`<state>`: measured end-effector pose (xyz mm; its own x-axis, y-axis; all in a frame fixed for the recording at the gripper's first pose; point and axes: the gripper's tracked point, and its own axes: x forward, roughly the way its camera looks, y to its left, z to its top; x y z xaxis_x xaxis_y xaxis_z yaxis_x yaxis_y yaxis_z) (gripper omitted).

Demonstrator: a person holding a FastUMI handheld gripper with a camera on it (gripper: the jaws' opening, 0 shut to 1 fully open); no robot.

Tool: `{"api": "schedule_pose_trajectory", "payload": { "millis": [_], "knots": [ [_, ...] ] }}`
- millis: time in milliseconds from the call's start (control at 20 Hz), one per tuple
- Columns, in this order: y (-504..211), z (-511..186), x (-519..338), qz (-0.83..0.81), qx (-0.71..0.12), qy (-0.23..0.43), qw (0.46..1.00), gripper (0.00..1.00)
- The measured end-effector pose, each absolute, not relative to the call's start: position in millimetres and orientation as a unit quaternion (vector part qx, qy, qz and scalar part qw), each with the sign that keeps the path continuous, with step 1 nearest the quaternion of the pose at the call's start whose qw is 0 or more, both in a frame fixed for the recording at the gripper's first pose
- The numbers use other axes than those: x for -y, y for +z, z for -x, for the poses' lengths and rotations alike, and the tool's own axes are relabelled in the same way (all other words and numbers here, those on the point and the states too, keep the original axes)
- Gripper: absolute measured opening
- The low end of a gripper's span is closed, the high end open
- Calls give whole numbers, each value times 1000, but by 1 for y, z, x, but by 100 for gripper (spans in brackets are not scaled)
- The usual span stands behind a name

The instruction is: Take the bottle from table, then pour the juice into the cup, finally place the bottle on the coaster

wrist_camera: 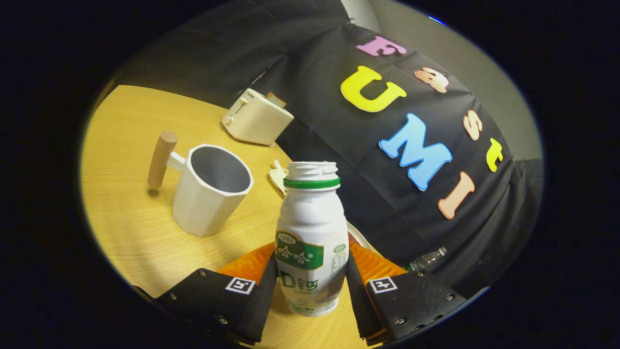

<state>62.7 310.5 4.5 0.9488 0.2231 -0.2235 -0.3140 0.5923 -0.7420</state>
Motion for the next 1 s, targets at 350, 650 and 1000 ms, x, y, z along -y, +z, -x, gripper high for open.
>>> {"api": "schedule_pose_trajectory", "payload": {
  "millis": [350,650,1000],
  "knots": [
    [6,-65,-321,509,-29,152,847,71],
    [13,-72,-316,569,-15,132,811,71],
    [24,-73,-318,624,11,119,772,71]
  ]
}}
